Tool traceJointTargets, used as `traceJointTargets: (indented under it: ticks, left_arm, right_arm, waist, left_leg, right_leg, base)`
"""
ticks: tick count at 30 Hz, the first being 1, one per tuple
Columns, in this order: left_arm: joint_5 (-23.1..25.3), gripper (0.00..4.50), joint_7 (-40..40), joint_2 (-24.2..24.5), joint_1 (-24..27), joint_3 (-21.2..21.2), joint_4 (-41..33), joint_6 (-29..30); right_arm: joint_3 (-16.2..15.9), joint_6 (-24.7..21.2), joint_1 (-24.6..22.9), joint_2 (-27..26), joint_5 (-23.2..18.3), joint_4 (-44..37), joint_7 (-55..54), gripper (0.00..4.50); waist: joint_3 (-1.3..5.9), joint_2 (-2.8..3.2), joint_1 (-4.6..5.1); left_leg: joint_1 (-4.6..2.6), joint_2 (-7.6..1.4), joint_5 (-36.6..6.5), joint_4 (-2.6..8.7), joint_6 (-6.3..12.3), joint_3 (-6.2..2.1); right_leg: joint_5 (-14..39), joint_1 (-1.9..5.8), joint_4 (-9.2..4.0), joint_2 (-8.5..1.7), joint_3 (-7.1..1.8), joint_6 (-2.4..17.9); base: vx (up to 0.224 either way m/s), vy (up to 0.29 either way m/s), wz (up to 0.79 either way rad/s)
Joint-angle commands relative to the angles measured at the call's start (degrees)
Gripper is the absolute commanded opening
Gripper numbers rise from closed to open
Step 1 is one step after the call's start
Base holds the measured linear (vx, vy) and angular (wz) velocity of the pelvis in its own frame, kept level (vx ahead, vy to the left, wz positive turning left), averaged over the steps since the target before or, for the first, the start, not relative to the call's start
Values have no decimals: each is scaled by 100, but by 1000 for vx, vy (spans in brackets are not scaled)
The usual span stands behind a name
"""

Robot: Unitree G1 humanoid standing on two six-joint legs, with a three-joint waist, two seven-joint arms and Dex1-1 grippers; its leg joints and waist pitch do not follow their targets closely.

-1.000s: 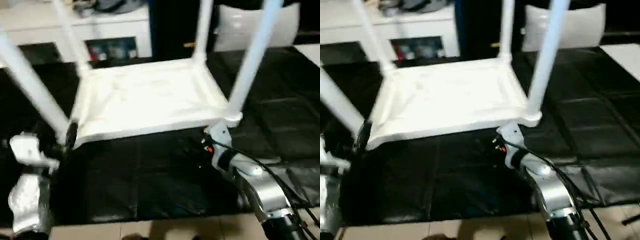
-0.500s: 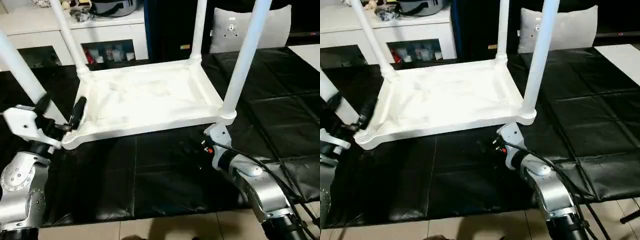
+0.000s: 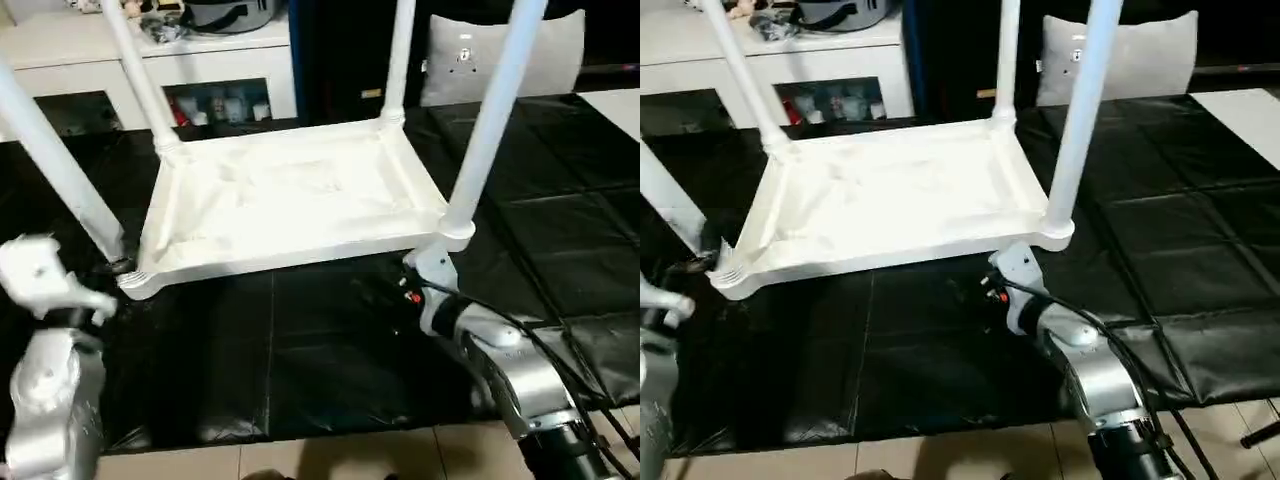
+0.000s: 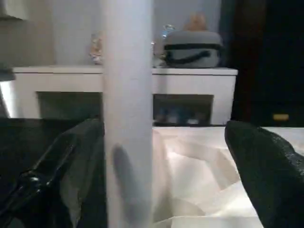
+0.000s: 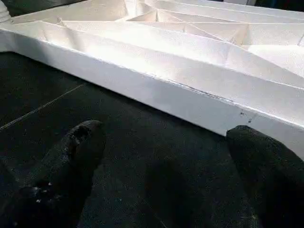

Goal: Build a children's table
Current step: Rotate table base

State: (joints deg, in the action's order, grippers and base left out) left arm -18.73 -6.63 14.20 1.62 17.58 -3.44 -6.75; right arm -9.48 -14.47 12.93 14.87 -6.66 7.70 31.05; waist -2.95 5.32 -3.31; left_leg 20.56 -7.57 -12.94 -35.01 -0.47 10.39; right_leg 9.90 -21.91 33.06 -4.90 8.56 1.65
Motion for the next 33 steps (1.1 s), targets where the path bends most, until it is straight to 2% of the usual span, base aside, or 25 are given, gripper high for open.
traceJointTargets:
  ticks: [1, 4, 5, 6, 7, 8, 9, 10, 11, 12, 13, 14, 15, 17, 18, 20, 22, 23, 24, 25, 27, 30, 33]
  left_arm:
    - [73, 449, 32, 5, -47, 29, 88, -83]
    - [57, 449, -75, 79, -307, 58, 501, -137]
    - [27, 449, -278, 295, -685, 82, 1068, -121]
    - [30, 449, -330, 362, -829, 110, 1281, -114]
    - [30, 449, -330, 362, -829, 110, 1281, -114]
    - [145, 449, -241, 512, -1116, 243, 1822, -239]
    - [111, 449, -207, 588, -1290, 359, 2159, -269]
    - [95, 449, -211, 622, -1354, 397, 2288, -284]
    - [35, 449, -373, 712, -1508, 436, 2620, -327]
    - [23, 449, -437, 735, -1547, 435, 2710, -342]
    - [19, 449, -458, 742, -1561, 435, 2740, -347]
    - [-131, 449, -778, 784, -1698, 431, 3006, -291]
    - [-204, 449, -981, 827, -1822, 427, 3263, -262]
    - [-283, 449, -1193, 867, -1936, 422, 3493, -222]
    - [-394, 449, -1574, 934, -2174, 426, 3955, -175]
    - [-447, 449, -1815, 957, -2322, 449, 4204, -115]
    - [-569, 449, -2344, 1006, -2598, 460, 4605, 94]
    - [-735, 449, -2965, 1055, -2783, 400, 4789, 357]
    - [-735, 449, -2965, 1055, -2783, 400, 4789, 357]
    - [-779, 449, -3173, 1068, -2810, 353, 4783, 442]
    - [-911, 449, -3792, 1097, -2790, 147, 4578, 739]
    - [-995, 449, -4402, 1124, -2668, -142, 4267, 950]
    - [-1143, 449, -5002, 1131, -2361, -471, 3658, 1333]
  right_arm:
    - [-13, 79, 67, -42, -66, 64, 28, 450]
    - [17, 96, 47, -126, -422, -86, 451, 450]
    - [-37, -153, 29, -122, -822, -339, 946, 450]
    - [-82, -245, 30, -100, -924, -418, 1115, 450]
    - [-82, -245, 30, -100, -924, -418, 1115, 450]
    - [-226, -394, 37, -1, -1020, -550, 1426, 450]
    - [-291, -563, 27, 62, -1172, -689, 1651, 450]
    - [-316, -624, 23, 86, -1227, -744, 1733, 450]
    - [-387, -817, 0, 166, -1397, -919, 1955, 450]
    - [-406, -855, -7, 189, -1437, -954, 2012, 450]
    - [-412, -867, -9, 196, -1451, -966, 2030, 450]
    - [-484, -916, -38, 269, -1495, -1034, 2174, 450]
    - [-495, -886, -45, 269, -1466, -1014, 2182, 450]
    - [-495, -860, -47, 255, -1439, -984, 2174, 450]
    - [-479, -840, -39, 236, -1403, -940, 2142, 450]
    - [-469, -849, -33, 237, -1392, -931, 2125, 450]
    - [-454, -881, -21, 245, -1391, -935, 2078, 450]
    - [-457, -860, -7, 264, -1329, -919, 2004, 450]
    - [-457, -860, -7, 264, -1329, -919, 2004, 450]
    - [-450, -813, 4, 261, -1261, -878, 1935, 450]
    - [-364, -674, 74, 195, -993, -599, 1545, 450]
    - [-234, -481, 202, 113, -589, -142, 911, 450]
    - [-17, -438, 350, 42, -392, 261, 301, 450]
  waist:
    - [299, -44, -11]
    - [299, -50, -46]
    - [296, -31, -50]
    - [292, -32, -56]
    - [318, -23, -73]
    - [303, 45, -66]
    - [313, 9, -52]
    - [336, 39, -50]
    - [356, 28, -48]
    - [348, 20, -38]
    - [378, 27, -58]
    - [380, 27, -66]
    - [384, 6, -77]
    - [384, 23, -100]
    - [369, 9, -112]
    - [369, 21, -151]
    - [365, 31, -181]
    - [373, 43, -199]
    - [363, 35, -205]
    - [376, 52, -217]
    - [375, 30, -205]
    - [369, 47, -219]
    - [372, 45, -241]
  left_leg:
    - [10, -612, -1626, 495, 177, -334]
    - [-25, -603, -1661, 490, 232, -337]
    - [-9, -617, -1665, 507, 212, -356]
    - [-31, -591, -1704, 504, 251, -343]
    - [-38, -609, -1653, 507, 230, -369]
    - [7, -645, -1645, 533, 185, -405]
    - [-36, -621, -1733, 518, 171, -390]
    - [-29, -620, -1688, 511, 143, -405]
    - [9, -637, -1532, 505, 141, -408]
    - [28, -628, -1483, 508, 176, -410]
    - [-3, -633, -1368, 481, 195, -392]
    - [19, -638, -1280, 477, 218, -380]
    - [26, -630, -1239, 468, 234, -363]
    - [19, -637, -1205, 463, 213, -357]
    - [18, -647, -1282, 477, 193, -361]
    - [-16, -643, -1379, 478, 110, -360]
    - [-31, -666, -1433, 496, 34, -364]
    - [-43, -675, -1466, 497, -29, -364]
    - [-43, -674, -1478, 505, -46, -356]
    - [-50, -688, -1488, 511, -117, -361]
    - [-42, -690, -1515, 524, -210, -354]
    - [-63, -688, -1566, 529, -311, -337]
    - [-56, -722, -1561, 547, -346, -345]
  right_leg:
    - [2222, 230, -481, -565, -489, 505]
    - [2336, 205, -505, -568, -491, 422]
    - [2289, 212, -487, -560, -484, 417]
    - [2351, 199, -526, -536, -479, 346]
    - [2150, 214, -477, -547, -490, 332]
    - [1958, 239, -443, -549, -480, 370]
    - [1874, 223, -458, -528, -480, 350]
    - [1744, 252, -415, -553, -483, 397]
    - [1439, 273, -382, -586, -496, 502]
    - [1386, 284, -390, -581, -490, 535]
    - [1214, 269, -361, -593, -496, 615]
    - [1108, 271, -348, -604, -496, 721]
    - [1156, 267, -354, -609, -492, 746]
    - [1197, 252, -354, -621, -493, 790]
    - [1308, 249, -370, -621, -491, 785]
    - [1498, 235, -384, -632, -498, 746]
    - [1543, 229, -381, -639, -510, 742]
    - [1479, 219, -367, -644, -516, 768]
    - [1491, 215, -385, -652, -525, 775]
    - [1382, 216, -345, -655, -527, 839]
    - [1273, 222, -331, -687, -539, 923]
    - [1369, 206, -338, -685, -549, 983]
    - [1319, 230, -303, -700, -555, 1011]
  base:
    - [0, 0, 0]
    - [0, 0, 0]
    - [0, 0, 0]
    - [0, 0, 0]
    - [0, 0, 0]
    - [0, 0, 0]
    - [0, 0, 0]
    - [0, 0, 0]
    - [0, 0, 0]
    - [0, 0, 0]
    - [0, 0, 0]
    - [0, 0, 0]
    - [0, 0, 0]
    - [0, 0, 0]
    - [0, 0, 0]
    - [0, 0, 0]
    - [0, 0, 0]
    - [0, 0, 0]
    - [0, 0, 0]
    - [0, 0, 0]
    - [0, 0, 0]
    - [0, 0, 0]
    - [0, 0, 0]
